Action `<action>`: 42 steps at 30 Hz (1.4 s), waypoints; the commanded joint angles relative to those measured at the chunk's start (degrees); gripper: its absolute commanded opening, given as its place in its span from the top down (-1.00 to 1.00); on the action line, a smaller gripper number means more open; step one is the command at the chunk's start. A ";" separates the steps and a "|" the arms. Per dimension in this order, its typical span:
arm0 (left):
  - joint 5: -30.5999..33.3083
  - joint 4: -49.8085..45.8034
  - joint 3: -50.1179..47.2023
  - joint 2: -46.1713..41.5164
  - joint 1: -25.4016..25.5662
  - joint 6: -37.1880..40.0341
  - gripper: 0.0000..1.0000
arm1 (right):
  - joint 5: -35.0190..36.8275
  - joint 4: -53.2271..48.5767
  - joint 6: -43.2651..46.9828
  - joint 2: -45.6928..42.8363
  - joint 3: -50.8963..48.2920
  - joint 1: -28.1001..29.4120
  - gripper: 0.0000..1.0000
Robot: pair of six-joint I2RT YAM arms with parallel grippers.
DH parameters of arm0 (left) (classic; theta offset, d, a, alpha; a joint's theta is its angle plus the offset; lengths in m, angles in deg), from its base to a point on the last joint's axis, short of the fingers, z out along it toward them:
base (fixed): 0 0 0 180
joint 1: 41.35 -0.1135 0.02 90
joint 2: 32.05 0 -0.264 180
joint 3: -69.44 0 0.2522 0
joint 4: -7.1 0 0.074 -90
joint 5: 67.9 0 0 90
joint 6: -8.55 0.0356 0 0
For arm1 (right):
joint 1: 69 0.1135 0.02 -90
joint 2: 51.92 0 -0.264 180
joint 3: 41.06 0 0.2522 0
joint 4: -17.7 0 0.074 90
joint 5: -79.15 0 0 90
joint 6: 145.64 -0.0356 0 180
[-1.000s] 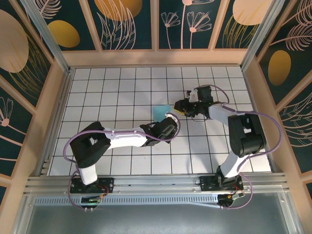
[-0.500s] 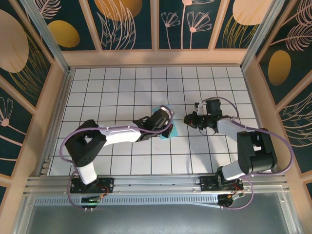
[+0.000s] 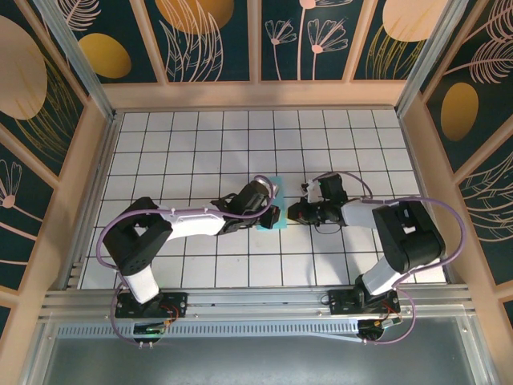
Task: Fold a paper plane with a square sheet of paper (fold left side to right side)
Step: Fold the triangle a second time at the center of the table.
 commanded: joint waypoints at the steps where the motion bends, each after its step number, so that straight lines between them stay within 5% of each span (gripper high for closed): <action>1: -1.50 2.65 -0.96 -1.60 -0.57 -1.60 1.00 | 1.09 0.73 0.13 1.78 1.79 0.98 1.00; 21: -0.95 -0.87 -1.29 -1.72 -1.93 1.08 1.00 | 8.97 -9.53 3.54 6.37 5.04 4.02 1.00; 42: -1.52 -2.39 -1.89 -1.14 -7.12 7.45 1.00 | 9.52 -10.82 3.63 7.59 5.52 4.41 1.00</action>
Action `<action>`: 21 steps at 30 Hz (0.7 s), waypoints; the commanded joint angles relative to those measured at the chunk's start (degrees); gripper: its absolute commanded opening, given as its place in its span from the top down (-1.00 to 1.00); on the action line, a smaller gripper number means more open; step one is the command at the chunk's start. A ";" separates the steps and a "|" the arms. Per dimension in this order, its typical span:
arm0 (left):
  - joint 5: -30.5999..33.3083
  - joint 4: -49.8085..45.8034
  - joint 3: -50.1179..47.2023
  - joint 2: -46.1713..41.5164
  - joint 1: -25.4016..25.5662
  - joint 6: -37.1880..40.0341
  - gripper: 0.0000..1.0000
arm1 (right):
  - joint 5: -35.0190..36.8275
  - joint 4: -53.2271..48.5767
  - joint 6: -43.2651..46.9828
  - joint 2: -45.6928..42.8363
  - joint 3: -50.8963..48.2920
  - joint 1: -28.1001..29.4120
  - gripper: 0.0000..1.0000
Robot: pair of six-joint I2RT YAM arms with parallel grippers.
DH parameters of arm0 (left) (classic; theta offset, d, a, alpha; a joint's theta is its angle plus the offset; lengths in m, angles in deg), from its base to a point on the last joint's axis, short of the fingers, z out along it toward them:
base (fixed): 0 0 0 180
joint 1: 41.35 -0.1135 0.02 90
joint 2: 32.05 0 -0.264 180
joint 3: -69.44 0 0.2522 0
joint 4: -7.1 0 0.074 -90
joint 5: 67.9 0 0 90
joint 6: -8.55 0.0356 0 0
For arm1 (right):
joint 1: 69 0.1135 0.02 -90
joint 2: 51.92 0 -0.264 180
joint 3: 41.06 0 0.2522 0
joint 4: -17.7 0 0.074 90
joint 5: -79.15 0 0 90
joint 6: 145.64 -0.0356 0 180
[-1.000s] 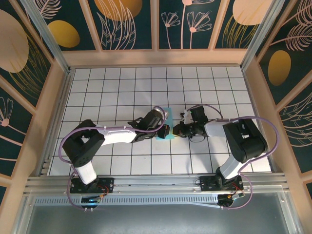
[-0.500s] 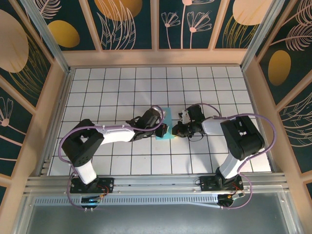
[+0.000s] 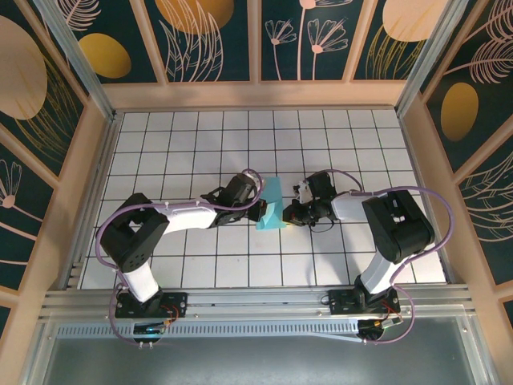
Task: Fold a paper plane with a square sheet of paper (fold left side to right side)
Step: Fold the triangle a second time at the center of the table.
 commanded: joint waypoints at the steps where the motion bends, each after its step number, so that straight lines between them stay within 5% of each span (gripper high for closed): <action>1: 0.23 -1.31 -0.08 -0.50 -0.58 2.04 1.00 | 4.21 -3.58 1.47 2.54 0.05 0.63 1.00; 21: 3.70 -1.59 1.25 2.43 -1.71 3.29 1.00 | 4.20 -3.55 1.42 2.77 -0.16 0.63 1.00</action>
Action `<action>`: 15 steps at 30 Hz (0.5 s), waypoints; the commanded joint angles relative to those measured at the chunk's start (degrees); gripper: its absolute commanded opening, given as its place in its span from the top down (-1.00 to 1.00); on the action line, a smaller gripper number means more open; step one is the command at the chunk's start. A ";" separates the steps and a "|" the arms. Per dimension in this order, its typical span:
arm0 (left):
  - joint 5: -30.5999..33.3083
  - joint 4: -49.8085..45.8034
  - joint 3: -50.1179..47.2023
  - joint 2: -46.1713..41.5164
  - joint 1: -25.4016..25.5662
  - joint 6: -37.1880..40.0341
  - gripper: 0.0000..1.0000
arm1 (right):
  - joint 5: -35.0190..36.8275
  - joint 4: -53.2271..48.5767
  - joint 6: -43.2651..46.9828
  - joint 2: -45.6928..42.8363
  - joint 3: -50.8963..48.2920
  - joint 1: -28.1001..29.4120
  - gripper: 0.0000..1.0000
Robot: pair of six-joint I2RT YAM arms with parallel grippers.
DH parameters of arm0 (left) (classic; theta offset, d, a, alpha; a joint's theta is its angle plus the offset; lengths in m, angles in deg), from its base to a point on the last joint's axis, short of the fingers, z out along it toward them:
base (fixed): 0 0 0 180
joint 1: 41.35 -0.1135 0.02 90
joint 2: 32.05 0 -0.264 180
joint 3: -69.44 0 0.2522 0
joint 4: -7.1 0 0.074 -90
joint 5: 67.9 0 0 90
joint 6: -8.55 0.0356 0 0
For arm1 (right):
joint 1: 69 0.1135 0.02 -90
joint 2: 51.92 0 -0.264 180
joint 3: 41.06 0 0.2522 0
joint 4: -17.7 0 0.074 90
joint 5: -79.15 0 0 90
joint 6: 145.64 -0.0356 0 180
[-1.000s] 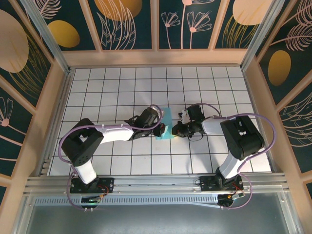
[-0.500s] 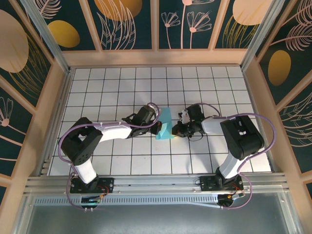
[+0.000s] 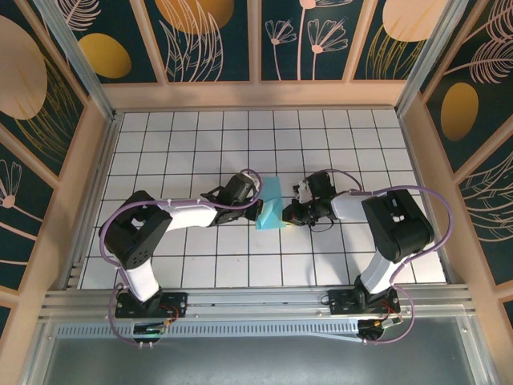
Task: Fold a paper plane with a square sheet of paper (fold left side to right side)
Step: Fold the triangle a second time at the center of the table.
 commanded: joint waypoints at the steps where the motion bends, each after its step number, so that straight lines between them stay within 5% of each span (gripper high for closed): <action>1: 0.73 -0.70 1.12 0.81 -0.46 1.13 1.00 | 4.30 -3.27 1.37 2.45 -0.44 0.57 1.00; 15: 1.69 -1.04 2.15 1.86 -1.29 1.92 1.00 | 4.12 -3.36 1.43 2.37 -0.54 0.63 1.00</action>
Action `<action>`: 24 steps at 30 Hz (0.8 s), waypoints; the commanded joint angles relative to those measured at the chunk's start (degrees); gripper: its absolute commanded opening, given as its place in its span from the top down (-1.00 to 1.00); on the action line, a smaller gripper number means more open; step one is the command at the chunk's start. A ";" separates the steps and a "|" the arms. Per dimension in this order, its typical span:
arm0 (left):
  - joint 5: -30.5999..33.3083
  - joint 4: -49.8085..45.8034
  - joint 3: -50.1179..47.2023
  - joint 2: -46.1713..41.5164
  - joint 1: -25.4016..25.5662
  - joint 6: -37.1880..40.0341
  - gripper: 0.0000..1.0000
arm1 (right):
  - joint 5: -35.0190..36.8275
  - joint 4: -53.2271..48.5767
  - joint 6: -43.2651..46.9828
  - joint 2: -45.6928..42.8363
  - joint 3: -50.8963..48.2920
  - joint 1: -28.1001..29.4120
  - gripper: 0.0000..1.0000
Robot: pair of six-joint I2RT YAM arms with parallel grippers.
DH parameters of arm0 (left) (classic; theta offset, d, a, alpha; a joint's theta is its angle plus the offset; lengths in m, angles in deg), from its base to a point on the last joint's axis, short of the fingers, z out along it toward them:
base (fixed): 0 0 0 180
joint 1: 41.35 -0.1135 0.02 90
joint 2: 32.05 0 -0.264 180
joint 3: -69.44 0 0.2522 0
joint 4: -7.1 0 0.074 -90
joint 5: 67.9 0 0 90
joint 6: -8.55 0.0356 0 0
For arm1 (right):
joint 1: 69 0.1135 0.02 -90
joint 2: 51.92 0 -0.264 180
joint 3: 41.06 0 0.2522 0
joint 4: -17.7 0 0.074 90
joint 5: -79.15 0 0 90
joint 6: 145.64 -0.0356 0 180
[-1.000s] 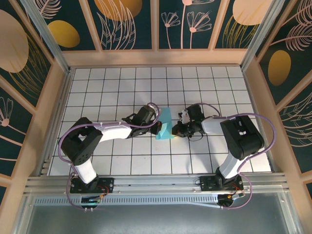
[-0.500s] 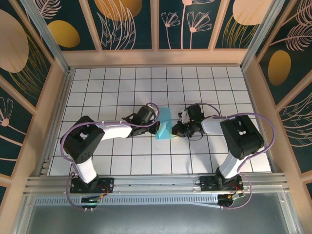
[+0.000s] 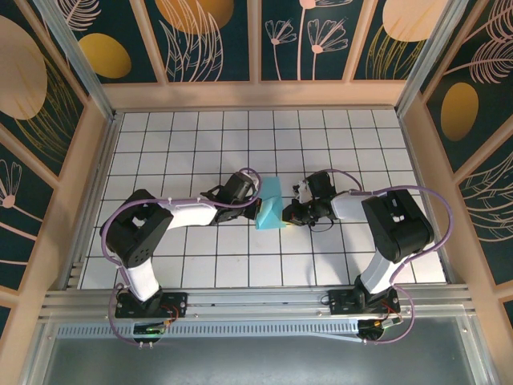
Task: Fold a paper plane with a square sheet of paper (fold left side to right side)
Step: Fold the triangle a second time at the center of the table.
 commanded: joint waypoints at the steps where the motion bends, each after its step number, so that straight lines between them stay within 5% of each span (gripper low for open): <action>1: 1.06 -0.63 1.62 1.12 -0.52 1.27 1.00 | 4.17 -3.32 1.32 2.34 -0.52 0.56 1.00; 24: 1.29 -0.74 2.96 2.68 -0.58 1.72 1.00 | 3.99 -2.92 1.10 2.46 -0.63 0.56 1.00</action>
